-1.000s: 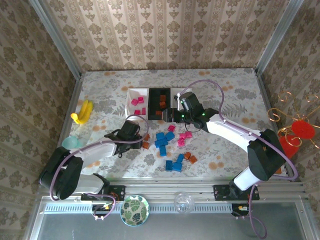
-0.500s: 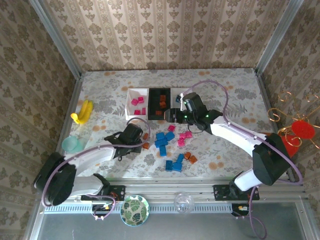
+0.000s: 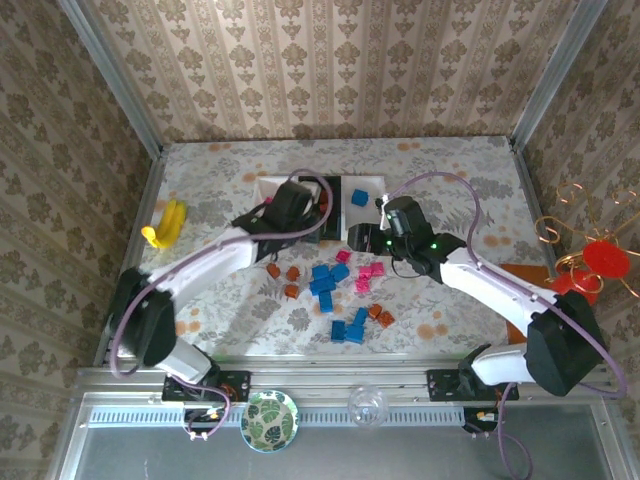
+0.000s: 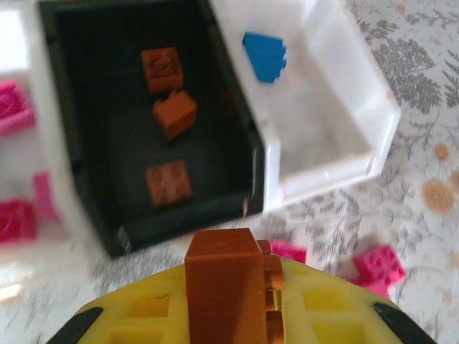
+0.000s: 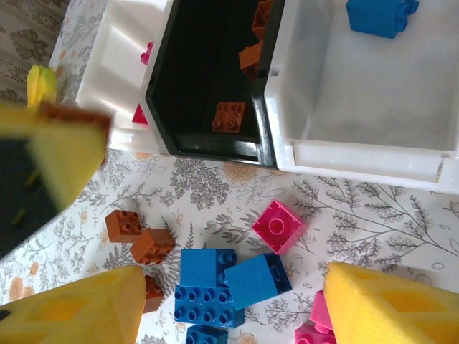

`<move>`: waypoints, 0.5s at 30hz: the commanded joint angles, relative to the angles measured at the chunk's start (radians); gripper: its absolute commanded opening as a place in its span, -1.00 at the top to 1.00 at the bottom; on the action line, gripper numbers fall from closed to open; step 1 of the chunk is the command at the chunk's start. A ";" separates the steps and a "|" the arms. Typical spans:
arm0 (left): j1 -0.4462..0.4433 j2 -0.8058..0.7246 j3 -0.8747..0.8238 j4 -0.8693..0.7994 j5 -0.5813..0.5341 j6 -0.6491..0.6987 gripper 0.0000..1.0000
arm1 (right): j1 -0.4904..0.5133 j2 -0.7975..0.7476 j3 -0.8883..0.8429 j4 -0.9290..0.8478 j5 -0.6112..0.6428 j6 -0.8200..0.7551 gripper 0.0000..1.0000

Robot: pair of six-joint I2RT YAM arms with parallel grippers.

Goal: Sort the legos into containers by color
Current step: Place the lego in the container.

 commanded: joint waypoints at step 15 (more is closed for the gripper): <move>0.100 0.364 0.424 -0.071 0.071 0.023 -0.29 | -0.001 -0.151 -0.130 -0.095 0.004 0.034 -0.39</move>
